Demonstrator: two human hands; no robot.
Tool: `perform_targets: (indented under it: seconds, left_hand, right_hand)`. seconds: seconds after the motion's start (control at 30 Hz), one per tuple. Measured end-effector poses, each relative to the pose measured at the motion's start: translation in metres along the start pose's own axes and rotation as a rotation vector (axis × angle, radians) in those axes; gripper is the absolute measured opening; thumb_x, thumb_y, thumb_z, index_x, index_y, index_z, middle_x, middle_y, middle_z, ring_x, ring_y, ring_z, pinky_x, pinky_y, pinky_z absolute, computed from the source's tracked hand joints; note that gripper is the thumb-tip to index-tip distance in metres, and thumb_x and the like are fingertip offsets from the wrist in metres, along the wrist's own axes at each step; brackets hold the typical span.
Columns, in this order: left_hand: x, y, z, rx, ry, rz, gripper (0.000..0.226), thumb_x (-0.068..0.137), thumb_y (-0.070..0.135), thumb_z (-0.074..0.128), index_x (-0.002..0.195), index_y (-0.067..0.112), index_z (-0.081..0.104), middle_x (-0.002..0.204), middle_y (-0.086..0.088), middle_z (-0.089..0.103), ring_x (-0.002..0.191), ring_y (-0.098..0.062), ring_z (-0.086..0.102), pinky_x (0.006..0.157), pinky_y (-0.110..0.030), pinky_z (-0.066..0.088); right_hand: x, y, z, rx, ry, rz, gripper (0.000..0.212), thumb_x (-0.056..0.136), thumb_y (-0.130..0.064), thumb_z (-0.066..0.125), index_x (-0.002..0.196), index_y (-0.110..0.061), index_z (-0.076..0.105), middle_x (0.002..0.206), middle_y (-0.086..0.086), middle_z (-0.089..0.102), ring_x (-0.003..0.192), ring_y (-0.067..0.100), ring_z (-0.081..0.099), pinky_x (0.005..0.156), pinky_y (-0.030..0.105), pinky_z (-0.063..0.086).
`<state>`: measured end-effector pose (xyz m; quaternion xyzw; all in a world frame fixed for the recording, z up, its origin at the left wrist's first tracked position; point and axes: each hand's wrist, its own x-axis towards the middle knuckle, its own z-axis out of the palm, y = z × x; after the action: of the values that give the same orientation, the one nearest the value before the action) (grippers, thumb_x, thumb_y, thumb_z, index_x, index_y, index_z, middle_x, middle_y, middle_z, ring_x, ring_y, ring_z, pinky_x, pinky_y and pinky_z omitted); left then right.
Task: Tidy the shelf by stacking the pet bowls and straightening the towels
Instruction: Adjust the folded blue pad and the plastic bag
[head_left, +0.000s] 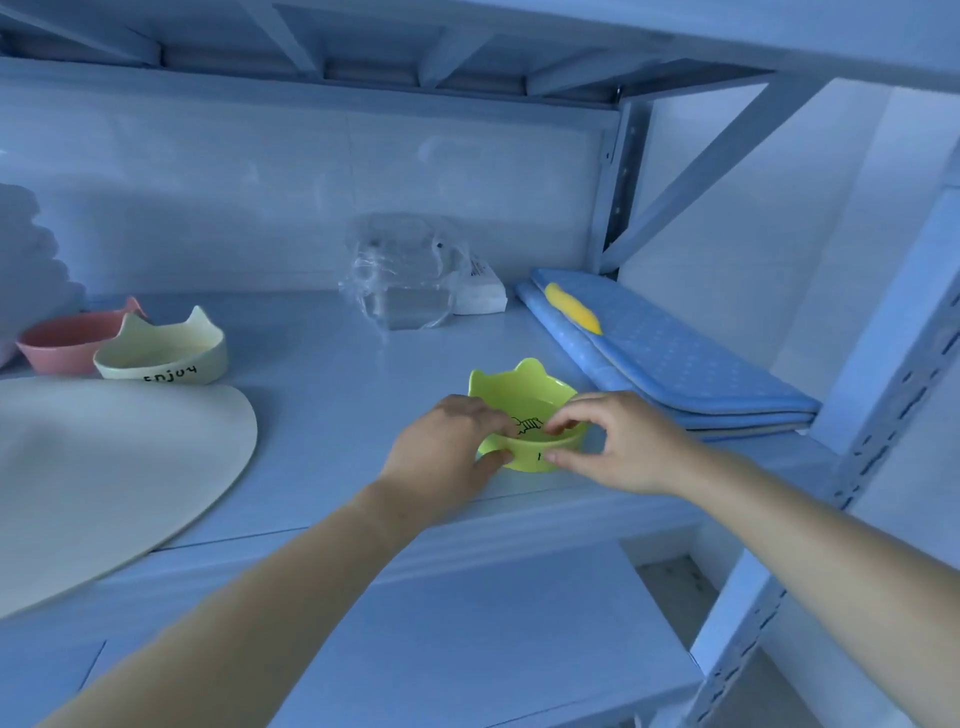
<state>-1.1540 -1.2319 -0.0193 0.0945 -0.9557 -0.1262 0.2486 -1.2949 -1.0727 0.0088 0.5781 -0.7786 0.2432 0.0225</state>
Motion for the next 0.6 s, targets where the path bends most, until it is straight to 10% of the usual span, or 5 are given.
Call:
perform_targets:
  seconds: [0.6]
  left_hand:
    - [0.107, -0.065, 0.040, 0.213, -0.057, -0.346, 0.036, 0.093, 0.023, 0.046, 0.129, 0.018, 0.042, 0.143, -0.002, 0.029, 0.130, -0.024, 0.035, 0.093, -0.043, 0.044]
  right_hand:
    - [0.141, 0.039, 0.046, -0.086, 0.036, 0.091, 0.009, 0.089, -0.017, 0.055, 0.087, -0.010, 0.060, 0.092, 0.009, 0.062, 0.083, 0.027, 0.054, 0.061, 0.028, 0.032]
